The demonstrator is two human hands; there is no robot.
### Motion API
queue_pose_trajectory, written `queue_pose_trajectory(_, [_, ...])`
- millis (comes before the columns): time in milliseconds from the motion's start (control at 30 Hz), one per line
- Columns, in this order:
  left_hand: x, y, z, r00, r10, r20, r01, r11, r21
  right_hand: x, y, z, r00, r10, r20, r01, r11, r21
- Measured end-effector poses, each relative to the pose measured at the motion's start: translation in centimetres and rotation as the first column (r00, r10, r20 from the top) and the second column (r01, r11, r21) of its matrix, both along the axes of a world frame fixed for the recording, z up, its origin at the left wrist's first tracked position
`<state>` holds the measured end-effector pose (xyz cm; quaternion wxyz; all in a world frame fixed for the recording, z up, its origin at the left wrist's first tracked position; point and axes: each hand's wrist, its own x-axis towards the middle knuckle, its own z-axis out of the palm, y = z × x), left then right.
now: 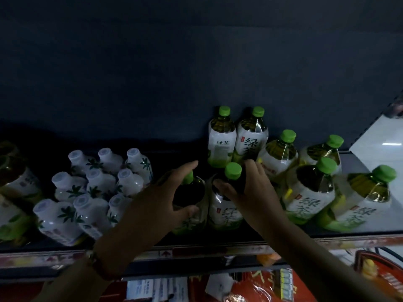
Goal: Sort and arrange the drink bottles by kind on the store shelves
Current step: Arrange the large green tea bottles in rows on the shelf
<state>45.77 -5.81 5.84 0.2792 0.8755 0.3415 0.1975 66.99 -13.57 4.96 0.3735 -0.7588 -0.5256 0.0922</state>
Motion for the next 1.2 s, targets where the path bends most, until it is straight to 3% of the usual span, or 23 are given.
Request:
queue_pose_trajectory(133, [0.0, 0.0, -0.3, 0.999, -0.008, 0.043, 0.008, 1.0, 0.008, 0.9, -0.1, 1.6, 0.997, 0.081, -0.017, -0.083, 0.988, -0.132])
queue_pose_trajectory(200, [0.1, 0.2, -0.6, 0.997, -0.02, 0.077, 0.019, 1.0, 0.016, 1.6, -0.7, 3.3, 0.981, 0.167, -0.099, -0.184, 0.961, -0.205])
queue_pose_trajectory(300, [0.5, 0.4, -0.5, 0.998, -0.033, 0.054, 0.032, 0.999, 0.017, 3.3, -1.8, 5.9, 0.958, 0.16, -0.24, -0.201, 0.967, -0.157])
queue_pose_trajectory(400, [2.0, 0.7, 1.1, 1.0, -0.028, 0.013, 0.024, 0.977, 0.21, 7.5, -1.8, 7.7, 0.997, -0.023, -0.075, 0.021, 0.999, -0.033])
queue_pose_trajectory(467, [3.7, 0.6, 2.8, 0.997, -0.07, -0.027, 0.075, 0.968, 0.239, 10.6, -2.2, 8.6, 0.986, -0.145, 0.077, 0.147, 0.989, -0.023])
queue_pose_trajectory(600, [6.6, -0.1, 4.2, 0.967, -0.14, -0.211, 0.2, 0.934, 0.297, 13.4, -4.4, 7.5, 0.964, -0.226, 0.139, 0.255, 0.933, -0.255])
queue_pose_trajectory(667, [7.2, -0.2, 3.8, 0.955, -0.113, -0.273, 0.213, 0.905, 0.368, 12.9, -5.6, 5.6, 0.97, -0.201, 0.135, 0.236, 0.907, -0.35])
queue_pose_trajectory(800, [7.4, -0.3, 3.7, 0.95, -0.085, -0.299, 0.208, 0.888, 0.41, 11.8, -7.2, 4.6, 0.959, -0.145, 0.243, 0.189, 0.966, -0.173])
queue_pose_trajectory(967, [7.6, -0.5, 4.4, 0.932, -0.053, -0.359, 0.194, 0.909, 0.37, 9.9, -6.5, 4.5, 0.994, -0.034, 0.105, 0.052, 0.984, -0.171])
queue_pose_trajectory(1200, [7.5, -1.1, 4.8, 0.936, -0.02, -0.353, 0.168, 0.903, 0.395, 7.5, -4.3, 4.0, 0.985, 0.046, 0.169, -0.018, 0.986, -0.164])
